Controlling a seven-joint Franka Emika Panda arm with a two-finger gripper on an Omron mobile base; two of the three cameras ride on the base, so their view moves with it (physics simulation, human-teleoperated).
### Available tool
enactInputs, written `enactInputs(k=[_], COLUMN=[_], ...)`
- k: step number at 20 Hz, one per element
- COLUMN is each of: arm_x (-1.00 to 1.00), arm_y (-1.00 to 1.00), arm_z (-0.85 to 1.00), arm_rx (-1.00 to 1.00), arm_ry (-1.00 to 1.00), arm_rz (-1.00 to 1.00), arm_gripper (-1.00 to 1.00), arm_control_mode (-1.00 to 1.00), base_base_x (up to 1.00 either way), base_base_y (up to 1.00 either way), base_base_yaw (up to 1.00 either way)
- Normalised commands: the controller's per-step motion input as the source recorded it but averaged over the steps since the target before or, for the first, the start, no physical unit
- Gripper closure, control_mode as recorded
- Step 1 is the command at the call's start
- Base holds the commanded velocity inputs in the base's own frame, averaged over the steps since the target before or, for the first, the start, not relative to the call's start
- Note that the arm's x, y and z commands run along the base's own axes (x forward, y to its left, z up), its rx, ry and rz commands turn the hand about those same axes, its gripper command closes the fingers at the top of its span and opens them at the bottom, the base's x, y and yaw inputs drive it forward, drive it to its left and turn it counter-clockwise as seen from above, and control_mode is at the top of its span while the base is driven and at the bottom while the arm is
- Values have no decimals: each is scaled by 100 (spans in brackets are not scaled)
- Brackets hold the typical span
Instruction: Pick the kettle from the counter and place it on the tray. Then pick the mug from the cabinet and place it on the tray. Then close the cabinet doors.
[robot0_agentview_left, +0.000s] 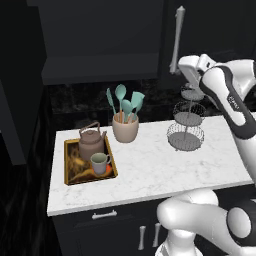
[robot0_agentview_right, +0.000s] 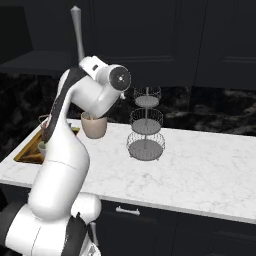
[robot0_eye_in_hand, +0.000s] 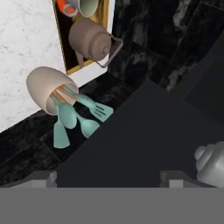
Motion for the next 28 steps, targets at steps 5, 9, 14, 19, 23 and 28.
enactInputs(k=[5,9,14,19,23,28], arm_x=[73,65,53,45,46,50], arm_y=[24,19,14,5,0,-17], arm_z=[0,1,5,2,0,-19], arm_rx=[-13,-12,-12,-9,-2,0], arm_ry=[0,0,0,0,0,-2], arm_rz=[-18,-17,-15,-11,-8,-2], arm_gripper=[-100,-100,-100,-100,-100,-100], arm_control_mode=[-100,-100,-100,-100,-100,-100], base_base_x=[0,0,0,0,0,0], base_base_y=[0,0,0,0,0,0], base_base_yaw=[0,0,0,0,0,0])
